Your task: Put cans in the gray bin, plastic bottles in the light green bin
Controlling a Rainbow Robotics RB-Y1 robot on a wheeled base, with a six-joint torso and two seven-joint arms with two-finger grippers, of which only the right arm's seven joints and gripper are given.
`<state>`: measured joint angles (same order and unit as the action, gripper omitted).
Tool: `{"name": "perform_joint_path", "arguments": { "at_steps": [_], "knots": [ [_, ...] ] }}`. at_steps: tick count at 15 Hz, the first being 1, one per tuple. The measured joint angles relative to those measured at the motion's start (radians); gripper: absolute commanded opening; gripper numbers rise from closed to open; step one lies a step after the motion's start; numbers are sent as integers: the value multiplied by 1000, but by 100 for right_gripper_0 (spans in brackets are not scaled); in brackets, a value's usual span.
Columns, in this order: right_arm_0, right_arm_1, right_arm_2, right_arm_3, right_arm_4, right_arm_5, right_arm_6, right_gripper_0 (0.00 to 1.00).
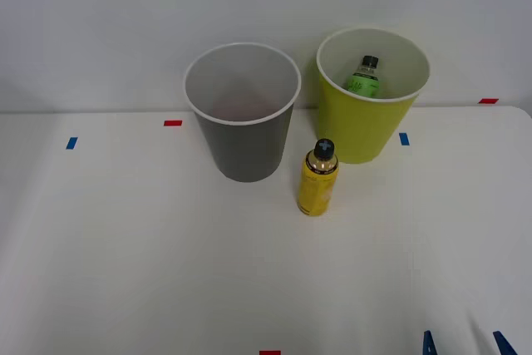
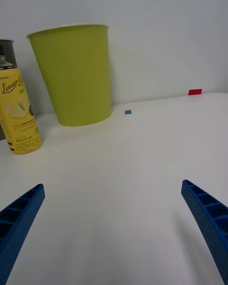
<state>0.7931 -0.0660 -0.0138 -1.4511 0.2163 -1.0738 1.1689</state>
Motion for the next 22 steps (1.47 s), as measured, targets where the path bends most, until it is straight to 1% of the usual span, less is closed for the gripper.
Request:
{"name": "perform_joint_path", "arguments": {
  "at_steps": [22],
  "knots": [
    [0,0,0,0,0,0,0,100]
  ]
}}
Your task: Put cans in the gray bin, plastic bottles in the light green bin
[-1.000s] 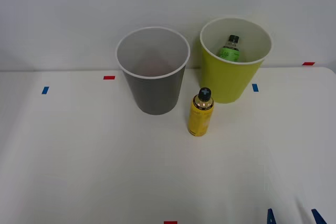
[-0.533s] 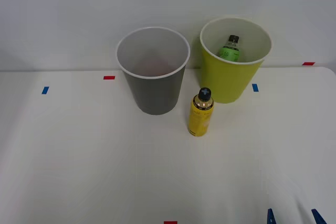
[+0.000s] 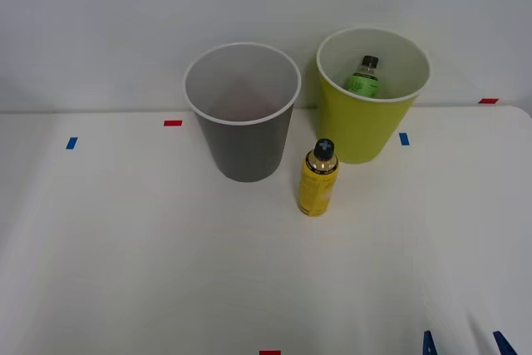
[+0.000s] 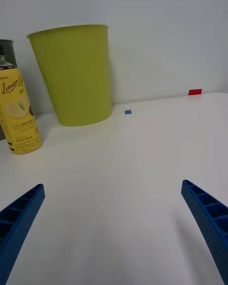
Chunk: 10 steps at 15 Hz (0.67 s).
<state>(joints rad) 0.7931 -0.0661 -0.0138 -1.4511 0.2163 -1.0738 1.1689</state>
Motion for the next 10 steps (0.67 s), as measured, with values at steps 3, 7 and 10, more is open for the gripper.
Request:
{"name": "perform_joint_path", "arguments": {
  "at_steps": [3,7,10],
  "knots": [
    [0,0,0,0,0,0,0,100],
    [0,0,0,0,0,0,0,100],
    [0,0,0,0,0,0,0,100]
  ]
}}
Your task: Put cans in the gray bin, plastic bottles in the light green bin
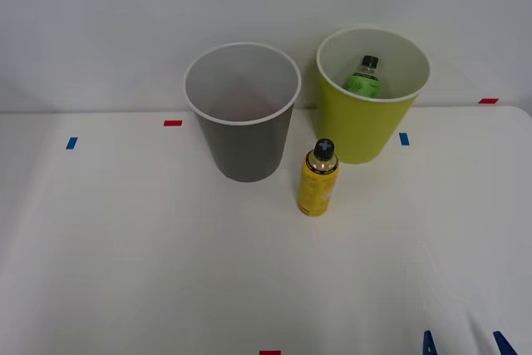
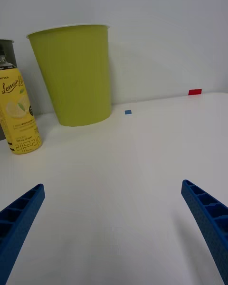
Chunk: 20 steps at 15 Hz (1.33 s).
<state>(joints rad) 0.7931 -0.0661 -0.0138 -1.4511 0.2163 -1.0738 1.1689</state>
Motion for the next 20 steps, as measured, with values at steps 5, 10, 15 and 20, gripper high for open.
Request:
{"name": "perform_joint_path", "arguments": {
  "at_steps": [5,10,15,20],
  "knots": [
    [0,0,0,0,0,0,0,100],
    [0,0,0,0,0,0,0,100],
    [-5,0,7,26,0,11,1,100],
    [-19,-109,136,-11,-116,-20,29,100]
  ]
}}
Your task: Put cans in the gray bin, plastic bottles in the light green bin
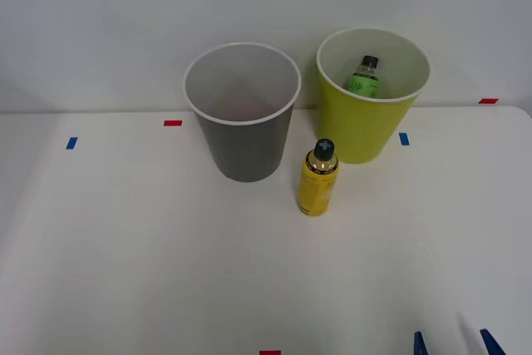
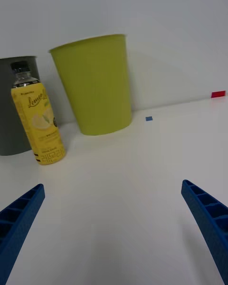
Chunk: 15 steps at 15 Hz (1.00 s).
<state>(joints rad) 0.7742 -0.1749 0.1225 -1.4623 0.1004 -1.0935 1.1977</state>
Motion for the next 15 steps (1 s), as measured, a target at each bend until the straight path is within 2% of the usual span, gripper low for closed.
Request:
{"name": "perform_joint_path", "arguments": {
  "at_steps": [3,6,9,11,15],
  "knots": [
    [-47,-129,102,-94,-61,68,35,100],
    [-116,-214,183,-149,-150,126,218,100],
    [-208,-260,282,-161,-281,140,385,100],
    [-280,-277,323,-163,-318,153,463,100],
    [-386,-294,339,-163,-327,303,470,100]
  ]
}}
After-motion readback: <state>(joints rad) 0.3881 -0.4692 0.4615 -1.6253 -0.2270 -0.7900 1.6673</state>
